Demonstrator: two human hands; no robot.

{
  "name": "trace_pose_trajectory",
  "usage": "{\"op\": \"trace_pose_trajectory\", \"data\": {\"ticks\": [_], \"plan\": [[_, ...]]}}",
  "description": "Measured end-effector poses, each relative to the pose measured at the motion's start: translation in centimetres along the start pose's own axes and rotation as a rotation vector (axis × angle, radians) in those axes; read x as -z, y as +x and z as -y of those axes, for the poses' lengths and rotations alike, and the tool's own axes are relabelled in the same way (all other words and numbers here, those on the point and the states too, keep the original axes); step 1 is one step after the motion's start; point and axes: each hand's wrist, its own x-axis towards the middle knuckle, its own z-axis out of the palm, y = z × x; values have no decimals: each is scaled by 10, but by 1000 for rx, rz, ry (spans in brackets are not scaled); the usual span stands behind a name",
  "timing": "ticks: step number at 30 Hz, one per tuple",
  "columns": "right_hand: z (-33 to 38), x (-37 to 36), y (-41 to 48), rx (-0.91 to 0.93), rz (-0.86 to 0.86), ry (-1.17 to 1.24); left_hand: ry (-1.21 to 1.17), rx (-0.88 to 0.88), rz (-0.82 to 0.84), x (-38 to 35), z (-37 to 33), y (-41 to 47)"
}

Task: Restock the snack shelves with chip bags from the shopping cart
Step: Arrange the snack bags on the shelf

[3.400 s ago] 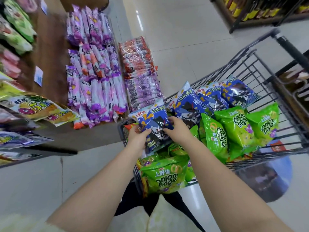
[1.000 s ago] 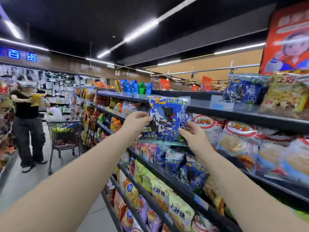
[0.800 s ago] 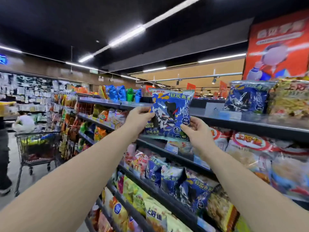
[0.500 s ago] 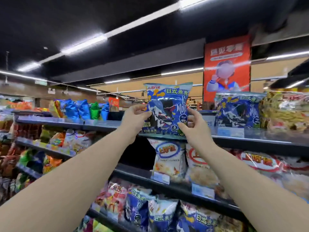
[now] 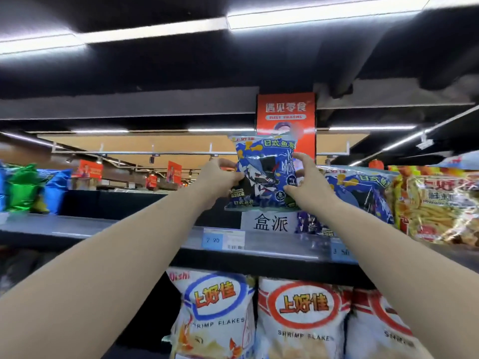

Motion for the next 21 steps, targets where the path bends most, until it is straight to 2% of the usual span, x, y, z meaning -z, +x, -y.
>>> {"op": "trace_pose_trajectory", "data": {"ticks": [4,7,12,15,21], "plan": [[-8,-10,41,-104,27,-11,101,31,84,-3,11,49],[-9,-20,67,-206,59,78,149,65,105,-1,17,76],[-7,-39,98,-432,133,242,-42,295,241,9,12,107],[-9,-47,112,-499,130,285,-87,293,322,13,11,121],[-23,-51,131,-546,119,178,-125,234,520,2,36,155]]}}
